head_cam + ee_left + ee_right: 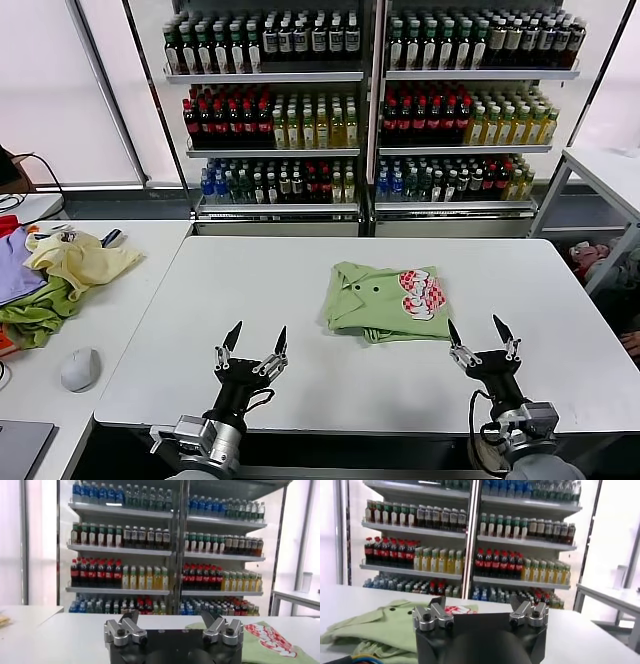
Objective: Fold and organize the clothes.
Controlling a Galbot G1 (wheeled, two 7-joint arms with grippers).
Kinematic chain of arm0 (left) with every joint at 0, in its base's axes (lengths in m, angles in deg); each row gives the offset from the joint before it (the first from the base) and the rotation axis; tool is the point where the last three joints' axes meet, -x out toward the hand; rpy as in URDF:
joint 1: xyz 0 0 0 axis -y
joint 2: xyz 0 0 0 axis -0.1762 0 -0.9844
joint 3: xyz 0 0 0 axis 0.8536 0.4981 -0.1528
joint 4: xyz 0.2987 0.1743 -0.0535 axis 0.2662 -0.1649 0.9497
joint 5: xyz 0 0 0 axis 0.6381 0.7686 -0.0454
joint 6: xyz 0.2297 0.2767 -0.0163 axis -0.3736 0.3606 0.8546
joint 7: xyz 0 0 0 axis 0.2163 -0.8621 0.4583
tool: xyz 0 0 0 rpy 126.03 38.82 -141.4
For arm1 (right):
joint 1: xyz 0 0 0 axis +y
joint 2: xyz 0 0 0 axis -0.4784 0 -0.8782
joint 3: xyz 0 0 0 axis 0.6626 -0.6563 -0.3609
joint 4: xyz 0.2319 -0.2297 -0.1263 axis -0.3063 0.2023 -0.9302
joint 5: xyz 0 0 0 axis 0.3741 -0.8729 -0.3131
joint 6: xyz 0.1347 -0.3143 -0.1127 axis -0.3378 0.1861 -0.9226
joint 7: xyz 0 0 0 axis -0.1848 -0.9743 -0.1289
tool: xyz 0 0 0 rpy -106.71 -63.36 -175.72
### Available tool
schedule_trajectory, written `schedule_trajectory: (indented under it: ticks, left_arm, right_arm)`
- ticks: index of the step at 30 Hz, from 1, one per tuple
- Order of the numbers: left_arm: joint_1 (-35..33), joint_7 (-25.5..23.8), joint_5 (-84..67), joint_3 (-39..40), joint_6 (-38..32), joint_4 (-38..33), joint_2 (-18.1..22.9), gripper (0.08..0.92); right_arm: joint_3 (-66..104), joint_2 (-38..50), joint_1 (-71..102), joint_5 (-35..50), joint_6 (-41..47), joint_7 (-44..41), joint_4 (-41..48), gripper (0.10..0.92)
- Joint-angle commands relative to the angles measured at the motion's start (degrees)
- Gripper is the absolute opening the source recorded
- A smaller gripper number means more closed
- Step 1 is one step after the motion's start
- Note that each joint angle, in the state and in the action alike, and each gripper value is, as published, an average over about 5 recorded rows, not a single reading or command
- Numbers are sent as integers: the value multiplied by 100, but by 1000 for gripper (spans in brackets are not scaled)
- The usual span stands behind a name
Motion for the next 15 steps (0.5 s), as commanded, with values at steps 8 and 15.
schedule_trajectory:
  ticks: [8,15]
  left_arm:
    - [54,-143,152,42,-27,7,-26,823]
    - [94,-177,160,46,-36,13,-17,823]
  right_arm:
    - [148,-223,450,-381,-285,261,-364,823]
    - [129,-274,465,-400,-294,279,-429,823]
